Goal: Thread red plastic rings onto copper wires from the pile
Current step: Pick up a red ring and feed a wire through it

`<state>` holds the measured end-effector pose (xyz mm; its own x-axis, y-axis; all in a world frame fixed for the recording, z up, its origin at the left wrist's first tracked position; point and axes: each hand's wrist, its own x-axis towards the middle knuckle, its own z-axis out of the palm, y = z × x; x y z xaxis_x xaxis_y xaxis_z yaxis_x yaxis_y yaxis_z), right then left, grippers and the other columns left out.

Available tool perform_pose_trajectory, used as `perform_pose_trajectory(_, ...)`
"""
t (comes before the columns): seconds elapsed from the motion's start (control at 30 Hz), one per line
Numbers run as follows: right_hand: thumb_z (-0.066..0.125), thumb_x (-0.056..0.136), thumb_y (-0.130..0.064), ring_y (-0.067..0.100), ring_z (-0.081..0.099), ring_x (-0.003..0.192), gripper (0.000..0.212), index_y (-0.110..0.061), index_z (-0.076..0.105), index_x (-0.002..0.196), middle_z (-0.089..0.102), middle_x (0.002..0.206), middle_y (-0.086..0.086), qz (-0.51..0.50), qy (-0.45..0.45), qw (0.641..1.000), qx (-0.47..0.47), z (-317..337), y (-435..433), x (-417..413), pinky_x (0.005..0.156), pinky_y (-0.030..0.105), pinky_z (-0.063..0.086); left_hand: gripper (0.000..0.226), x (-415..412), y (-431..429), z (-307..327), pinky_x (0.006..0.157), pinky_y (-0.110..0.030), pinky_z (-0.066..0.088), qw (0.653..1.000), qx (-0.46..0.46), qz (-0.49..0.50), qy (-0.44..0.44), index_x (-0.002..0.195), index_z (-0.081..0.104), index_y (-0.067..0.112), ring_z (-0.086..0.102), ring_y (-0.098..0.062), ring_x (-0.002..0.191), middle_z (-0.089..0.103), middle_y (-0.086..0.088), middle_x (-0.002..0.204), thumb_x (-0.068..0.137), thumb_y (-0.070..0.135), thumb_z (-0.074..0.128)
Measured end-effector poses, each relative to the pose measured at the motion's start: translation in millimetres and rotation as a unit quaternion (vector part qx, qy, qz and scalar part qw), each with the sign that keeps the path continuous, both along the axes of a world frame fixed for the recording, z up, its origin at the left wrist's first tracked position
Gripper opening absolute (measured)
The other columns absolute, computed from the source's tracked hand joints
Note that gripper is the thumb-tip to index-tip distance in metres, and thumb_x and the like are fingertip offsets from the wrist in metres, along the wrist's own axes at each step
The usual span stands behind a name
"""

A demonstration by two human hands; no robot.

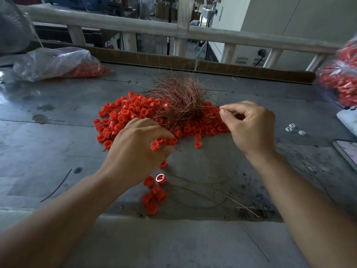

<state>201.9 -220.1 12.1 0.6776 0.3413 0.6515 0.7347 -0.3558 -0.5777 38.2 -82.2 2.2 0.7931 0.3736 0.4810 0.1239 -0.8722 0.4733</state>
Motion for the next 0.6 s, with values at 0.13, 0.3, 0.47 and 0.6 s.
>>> perform_pose_trajectory(0.13, 0.064, 0.077, -0.012, 0.007, 0.056, 0.062, 0.008, -0.014, 0.071, 0.074, 0.059, 0.068, -0.010, 0.018, -0.031, 0.998, 0.054, 6.6, -4.4, -3.7, 0.062, 0.014, 0.044, 0.017, -4.2, -1.8, 2.5, 0.072, -0.012, 0.032, 1.000, 0.015, -0.018, -0.018, 0.087, 0.074, 0.017, 0.051, -0.012, 0.083, 0.057, 0.013, 0.085, 0.071, 0.021, 0.076)
perform_pose_trajectory(0.3, 0.070, 0.079, -0.026, 0.011, 0.057, 0.067, 0.020, -0.014, 0.069, 0.095, 0.062, 0.083, -0.003, 0.034, 0.039, 0.996, -0.075, -6.2, 1.9, -1.9, 0.067, 0.023, 0.046, 0.022, -5.8, -7.9, 4.9, 0.074, -0.012, 0.033, 0.999, 0.028, -0.032, -0.030, 0.086, 0.074, 0.016, 0.053, -0.012, 0.083, 0.055, 0.013, 0.085, 0.069, 0.026, 0.066)
perform_pose_trajectory(0.47, 0.069, 0.080, -0.016, 0.000, 0.050, 0.065, 0.014, -0.014, 0.071, 0.094, 0.059, 0.082, -0.008, 0.034, 0.035, 0.994, -0.093, -11.3, 6.1, 2.3, 0.065, 0.003, 0.036, 0.022, -6.8, -7.7, 4.7, 0.074, -0.012, 0.032, 0.998, 0.033, -0.034, -0.030, 0.087, 0.074, 0.017, 0.052, -0.010, 0.084, 0.055, 0.015, 0.086, 0.070, 0.028, 0.065)
perform_pose_trajectory(0.6, 0.074, 0.075, -0.018, 0.004, 0.048, 0.064, 0.023, -0.016, 0.071, 0.098, 0.055, 0.084, -0.008, 0.055, 0.032, 0.994, -0.087, -11.7, 7.6, 0.0, 0.067, 0.020, 0.043, 0.022, -6.4, -6.2, 3.0, 0.077, -0.013, 0.034, 0.998, 0.023, -0.043, -0.031, 0.087, 0.074, 0.017, 0.049, -0.005, 0.085, 0.055, 0.015, 0.086, 0.070, 0.028, 0.065)
